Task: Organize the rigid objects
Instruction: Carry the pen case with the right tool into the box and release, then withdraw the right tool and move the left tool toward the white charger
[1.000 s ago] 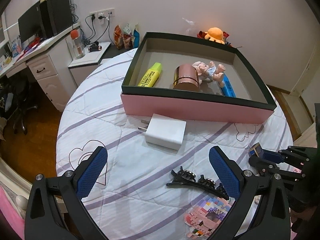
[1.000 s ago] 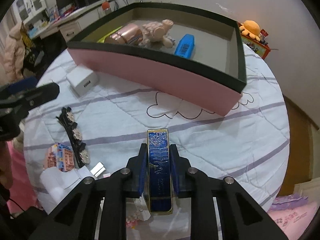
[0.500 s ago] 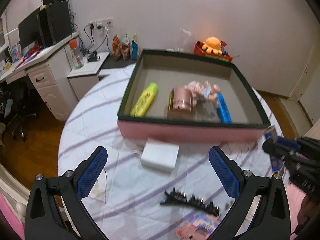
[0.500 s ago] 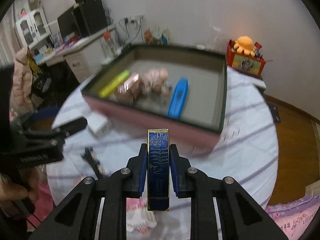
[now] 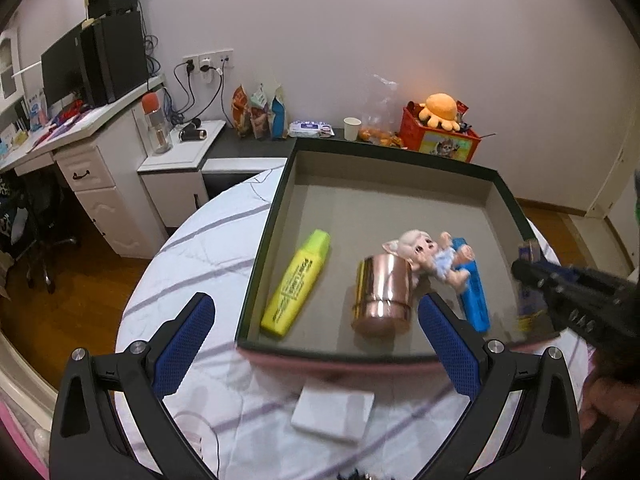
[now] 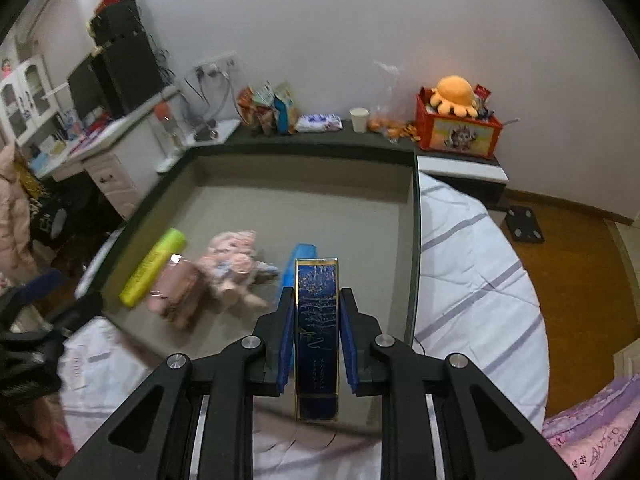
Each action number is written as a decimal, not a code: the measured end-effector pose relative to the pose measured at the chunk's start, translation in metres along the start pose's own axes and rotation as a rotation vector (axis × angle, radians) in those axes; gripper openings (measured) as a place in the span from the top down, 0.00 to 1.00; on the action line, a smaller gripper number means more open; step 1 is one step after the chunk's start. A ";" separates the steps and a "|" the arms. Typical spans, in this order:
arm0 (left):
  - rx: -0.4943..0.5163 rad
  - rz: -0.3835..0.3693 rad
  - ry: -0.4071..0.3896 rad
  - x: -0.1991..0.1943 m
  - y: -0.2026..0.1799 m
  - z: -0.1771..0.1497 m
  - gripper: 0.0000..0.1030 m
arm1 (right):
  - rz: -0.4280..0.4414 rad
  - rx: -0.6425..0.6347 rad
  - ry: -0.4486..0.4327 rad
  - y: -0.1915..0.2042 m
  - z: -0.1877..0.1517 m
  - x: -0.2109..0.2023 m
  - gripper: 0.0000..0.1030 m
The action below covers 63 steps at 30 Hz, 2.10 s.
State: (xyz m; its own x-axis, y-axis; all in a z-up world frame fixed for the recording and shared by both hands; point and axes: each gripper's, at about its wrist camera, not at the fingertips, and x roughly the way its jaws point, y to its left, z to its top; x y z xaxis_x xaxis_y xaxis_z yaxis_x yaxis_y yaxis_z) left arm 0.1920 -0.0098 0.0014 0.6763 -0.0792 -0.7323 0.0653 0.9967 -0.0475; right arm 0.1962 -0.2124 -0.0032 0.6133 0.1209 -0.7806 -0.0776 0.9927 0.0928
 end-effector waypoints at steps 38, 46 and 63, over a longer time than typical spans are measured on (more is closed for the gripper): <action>0.015 0.005 -0.010 -0.038 -0.008 -0.039 0.00 | 0.027 0.067 -0.150 0.003 -0.044 -0.056 0.00; 0.032 0.002 0.000 -0.056 -0.013 -0.064 0.00 | 0.012 0.071 -0.166 0.003 -0.065 -0.082 0.00; 0.071 0.011 0.045 -0.071 -0.013 -0.112 0.00 | 0.009 0.076 -0.161 0.011 -0.108 -0.114 0.00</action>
State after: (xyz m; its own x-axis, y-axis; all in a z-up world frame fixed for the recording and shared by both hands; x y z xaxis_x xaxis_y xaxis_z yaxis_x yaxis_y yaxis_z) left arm 0.0610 -0.0158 -0.0227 0.6439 -0.0661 -0.7623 0.1111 0.9938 0.0077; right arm 0.0403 -0.2157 0.0197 0.7313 0.1229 -0.6709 -0.0276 0.9882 0.1510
